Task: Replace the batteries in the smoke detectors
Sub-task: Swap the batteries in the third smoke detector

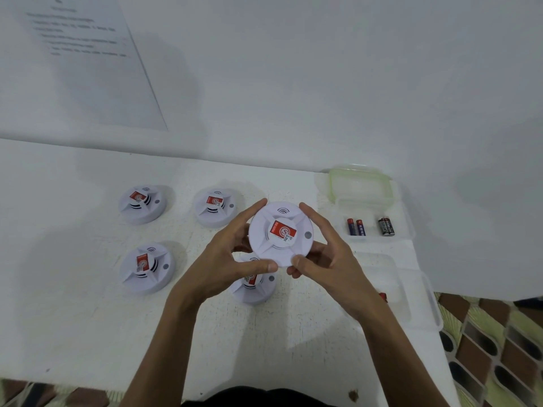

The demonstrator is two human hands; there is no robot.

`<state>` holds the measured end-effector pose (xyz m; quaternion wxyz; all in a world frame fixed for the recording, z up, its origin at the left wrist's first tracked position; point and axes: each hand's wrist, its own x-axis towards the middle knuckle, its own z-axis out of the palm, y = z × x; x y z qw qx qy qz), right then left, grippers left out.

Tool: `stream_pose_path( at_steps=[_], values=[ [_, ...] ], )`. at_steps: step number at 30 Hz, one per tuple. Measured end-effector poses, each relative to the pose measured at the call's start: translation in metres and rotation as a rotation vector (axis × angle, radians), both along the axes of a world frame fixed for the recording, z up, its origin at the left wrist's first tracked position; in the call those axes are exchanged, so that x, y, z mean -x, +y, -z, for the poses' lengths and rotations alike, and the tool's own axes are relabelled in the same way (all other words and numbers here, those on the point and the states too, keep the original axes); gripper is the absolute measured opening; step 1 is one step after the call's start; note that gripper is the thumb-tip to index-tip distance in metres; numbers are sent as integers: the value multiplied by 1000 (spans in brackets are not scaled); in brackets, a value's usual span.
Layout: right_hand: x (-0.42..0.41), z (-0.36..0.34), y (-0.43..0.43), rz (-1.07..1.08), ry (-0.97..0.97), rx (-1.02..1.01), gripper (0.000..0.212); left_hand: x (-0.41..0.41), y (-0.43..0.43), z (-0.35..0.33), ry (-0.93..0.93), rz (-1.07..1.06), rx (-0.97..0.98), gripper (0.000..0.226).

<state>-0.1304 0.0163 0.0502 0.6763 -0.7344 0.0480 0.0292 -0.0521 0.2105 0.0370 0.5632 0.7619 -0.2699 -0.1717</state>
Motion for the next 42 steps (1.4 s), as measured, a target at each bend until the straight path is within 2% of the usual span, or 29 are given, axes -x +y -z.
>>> stream_pose_path(
  at_steps=[8, 12, 17, 25, 31, 35, 38, 42],
  values=[
    [-2, 2, -1, 12, 9, 8, 76, -4, 0, 8, 7, -16, -12, 86],
    [-6, 8, -3, 18, 28, -19, 82, -10, -2, 16, 26, -61, -59, 86],
    [-17, 25, -6, 46, 80, 41, 91, -24, -10, 24, -12, -67, -112, 86],
    [-58, 43, -12, 174, 77, 238, 75, -62, -37, 44, -41, -104, -214, 82],
    [-89, 67, -19, 186, 131, 502, 65, -91, -53, 64, -57, -65, -297, 78],
    [-97, 83, -20, 175, 185, 563, 63, -101, -57, 82, -109, -68, -390, 76],
    [-98, 92, -21, 184, 222, 584, 66, -103, -59, 92, -142, -42, -388, 73],
    [-100, 96, -25, 160, 262, 596, 57, -105, -60, 97, -127, -36, -378, 71]
  ],
)
